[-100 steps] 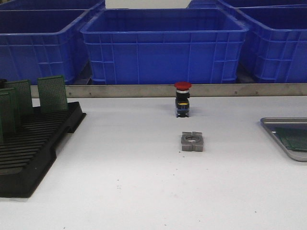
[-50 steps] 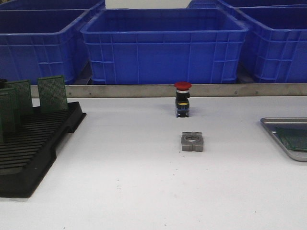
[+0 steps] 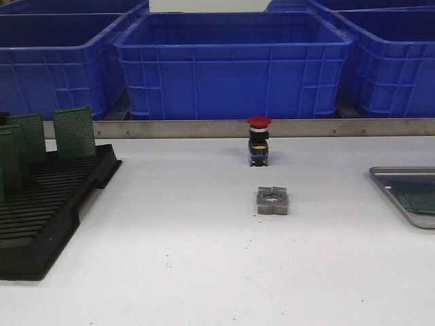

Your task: Place circuit board on tray

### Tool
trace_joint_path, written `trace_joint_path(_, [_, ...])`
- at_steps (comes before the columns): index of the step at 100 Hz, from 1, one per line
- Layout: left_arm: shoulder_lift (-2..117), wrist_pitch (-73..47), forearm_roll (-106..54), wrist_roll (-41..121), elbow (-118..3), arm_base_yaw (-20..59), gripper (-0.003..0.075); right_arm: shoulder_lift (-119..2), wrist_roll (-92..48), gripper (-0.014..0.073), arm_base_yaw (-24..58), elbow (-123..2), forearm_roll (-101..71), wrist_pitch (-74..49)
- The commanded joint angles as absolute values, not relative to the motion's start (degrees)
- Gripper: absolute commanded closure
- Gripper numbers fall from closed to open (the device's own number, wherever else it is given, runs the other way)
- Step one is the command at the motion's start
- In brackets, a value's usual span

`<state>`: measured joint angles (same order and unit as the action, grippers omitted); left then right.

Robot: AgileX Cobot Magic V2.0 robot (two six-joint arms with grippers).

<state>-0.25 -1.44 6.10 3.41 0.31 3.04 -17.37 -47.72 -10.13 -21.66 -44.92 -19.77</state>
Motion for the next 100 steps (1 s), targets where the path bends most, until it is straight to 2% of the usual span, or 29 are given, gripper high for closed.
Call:
trace_joint_path(1, [-2.09, 3.68, 5.57, 2.71, 2.51, 2.95, 0.0739, -15.73, -39.52, 0.0662, -8.51, -22.30, -37.83, -14.34])
trace_joint_path(23, [-2.09, 3.68, 5.57, 2.71, 2.51, 2.95, 0.0739, -9.50, -18.32, 0.0662, -3.85, -17.23, -16.45, -8.24])
trace_joint_path(42, [-2.09, 3.68, 5.57, 2.71, 2.51, 2.95, 0.0739, -2.42, -5.60, 0.0662, -1.58, -11.13, -4.42, -4.75])
trace_joint_path(53, [-2.09, 3.68, 5.57, 2.71, 2.51, 2.95, 0.0739, 1.82, -3.67, 0.0662, -1.42, -7.96, -2.44, -3.84])
trace_joint_path(100, [-2.09, 3.68, 5.57, 2.71, 2.51, 2.95, 0.0738, 1.58, 0.00, 0.0662, -0.84, -0.19, -0.91, 5.64])
